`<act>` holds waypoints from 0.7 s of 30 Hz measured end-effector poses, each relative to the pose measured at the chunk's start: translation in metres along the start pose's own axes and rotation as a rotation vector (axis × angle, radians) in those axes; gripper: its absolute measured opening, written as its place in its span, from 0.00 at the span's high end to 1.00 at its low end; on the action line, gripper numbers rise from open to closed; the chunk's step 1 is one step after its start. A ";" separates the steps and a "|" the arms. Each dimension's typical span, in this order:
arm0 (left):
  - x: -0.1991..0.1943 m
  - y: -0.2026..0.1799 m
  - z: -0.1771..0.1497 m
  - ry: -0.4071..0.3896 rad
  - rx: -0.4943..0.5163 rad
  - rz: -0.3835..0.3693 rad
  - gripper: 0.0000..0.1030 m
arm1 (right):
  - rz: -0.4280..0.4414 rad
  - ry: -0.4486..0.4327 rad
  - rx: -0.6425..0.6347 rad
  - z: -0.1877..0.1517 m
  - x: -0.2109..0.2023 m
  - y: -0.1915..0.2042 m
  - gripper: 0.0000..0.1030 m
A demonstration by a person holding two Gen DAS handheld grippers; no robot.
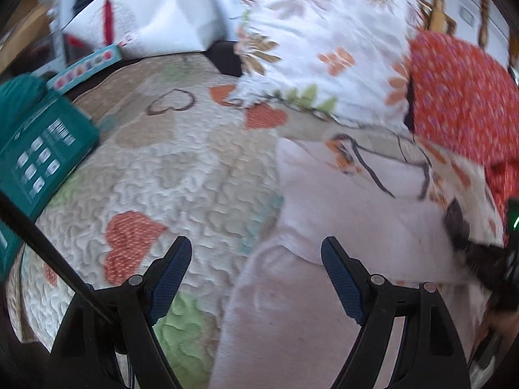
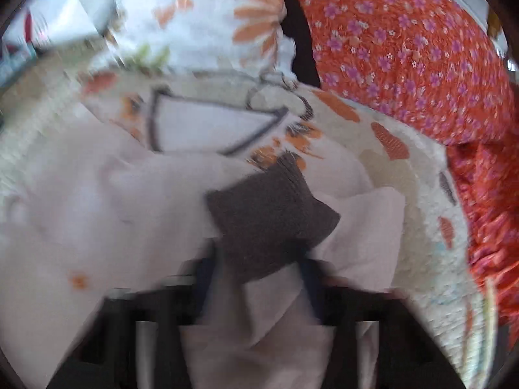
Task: Fold small clothes
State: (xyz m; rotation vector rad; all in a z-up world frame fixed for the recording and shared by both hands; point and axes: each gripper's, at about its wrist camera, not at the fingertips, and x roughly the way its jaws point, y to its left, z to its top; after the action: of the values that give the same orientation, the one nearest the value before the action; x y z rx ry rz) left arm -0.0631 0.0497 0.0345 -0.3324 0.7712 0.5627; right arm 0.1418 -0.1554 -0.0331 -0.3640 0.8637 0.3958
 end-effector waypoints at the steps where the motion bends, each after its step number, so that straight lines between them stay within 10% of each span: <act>1: 0.000 -0.004 -0.001 0.001 0.016 -0.004 0.21 | -0.001 -0.015 0.074 -0.002 -0.004 -0.018 0.97; 7: -0.001 -0.003 -0.007 0.021 0.037 -0.024 0.21 | -0.084 0.010 0.586 -0.055 -0.025 -0.162 0.82; 10: -0.001 0.004 -0.019 0.062 0.030 -0.057 0.21 | 0.086 0.038 0.728 -0.104 -0.053 -0.200 0.81; 15: -0.003 0.018 -0.053 0.129 0.053 -0.094 0.21 | 0.335 0.088 0.692 -0.174 -0.096 -0.175 0.55; 21: -0.012 0.065 -0.089 0.206 -0.123 -0.166 0.21 | 0.479 0.156 0.648 -0.231 -0.110 -0.118 0.54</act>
State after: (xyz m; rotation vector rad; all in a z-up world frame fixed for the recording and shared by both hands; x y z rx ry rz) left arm -0.1583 0.0553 -0.0219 -0.5692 0.8995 0.4242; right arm -0.0185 -0.3853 -0.0668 0.4258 1.1786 0.5052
